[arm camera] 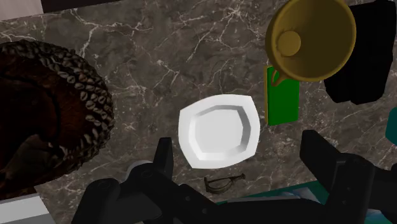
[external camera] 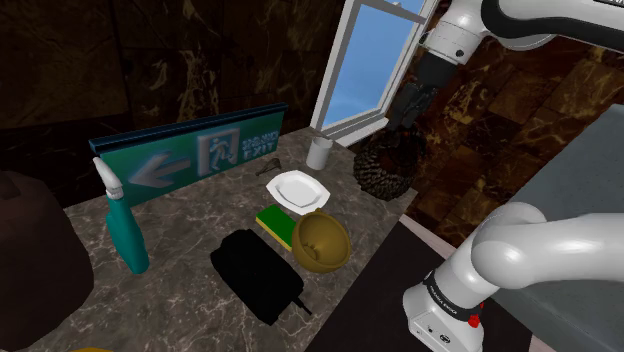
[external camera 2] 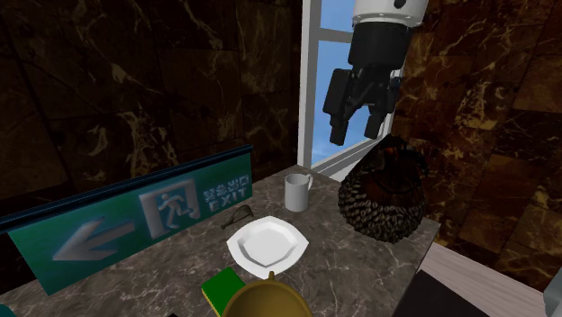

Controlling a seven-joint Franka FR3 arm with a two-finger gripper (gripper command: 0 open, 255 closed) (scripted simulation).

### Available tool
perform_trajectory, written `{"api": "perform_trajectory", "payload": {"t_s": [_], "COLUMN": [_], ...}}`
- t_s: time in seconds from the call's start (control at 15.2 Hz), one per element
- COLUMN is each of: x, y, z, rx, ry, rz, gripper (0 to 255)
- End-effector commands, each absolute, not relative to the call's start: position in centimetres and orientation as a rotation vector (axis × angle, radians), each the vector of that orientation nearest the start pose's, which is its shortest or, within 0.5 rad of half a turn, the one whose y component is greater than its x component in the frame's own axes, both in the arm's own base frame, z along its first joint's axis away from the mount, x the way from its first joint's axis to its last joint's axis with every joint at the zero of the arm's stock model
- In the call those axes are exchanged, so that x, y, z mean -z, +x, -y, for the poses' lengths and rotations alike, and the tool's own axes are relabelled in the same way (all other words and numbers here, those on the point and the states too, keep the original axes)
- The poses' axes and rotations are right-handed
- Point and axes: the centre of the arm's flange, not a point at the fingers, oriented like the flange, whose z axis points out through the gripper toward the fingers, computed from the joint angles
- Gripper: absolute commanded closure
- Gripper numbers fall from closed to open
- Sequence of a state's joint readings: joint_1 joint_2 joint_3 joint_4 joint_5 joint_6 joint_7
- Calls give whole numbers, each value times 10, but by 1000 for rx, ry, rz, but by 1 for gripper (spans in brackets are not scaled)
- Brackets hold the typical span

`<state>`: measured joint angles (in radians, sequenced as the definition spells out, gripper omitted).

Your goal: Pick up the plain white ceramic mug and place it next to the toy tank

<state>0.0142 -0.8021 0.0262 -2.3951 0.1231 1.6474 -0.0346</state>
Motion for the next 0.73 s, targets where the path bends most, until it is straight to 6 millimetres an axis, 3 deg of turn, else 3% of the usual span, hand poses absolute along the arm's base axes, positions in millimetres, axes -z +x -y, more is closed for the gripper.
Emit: {"api": "perform_trajectory", "payload": {"t_s": [0.0,0.66], "x": [-584,-506], "y": [309,421], "z": [-27,-2], "rx": [82,-36], "ry": [-3035,-3082], "rz": [93,303], "gripper": [0,0]}}
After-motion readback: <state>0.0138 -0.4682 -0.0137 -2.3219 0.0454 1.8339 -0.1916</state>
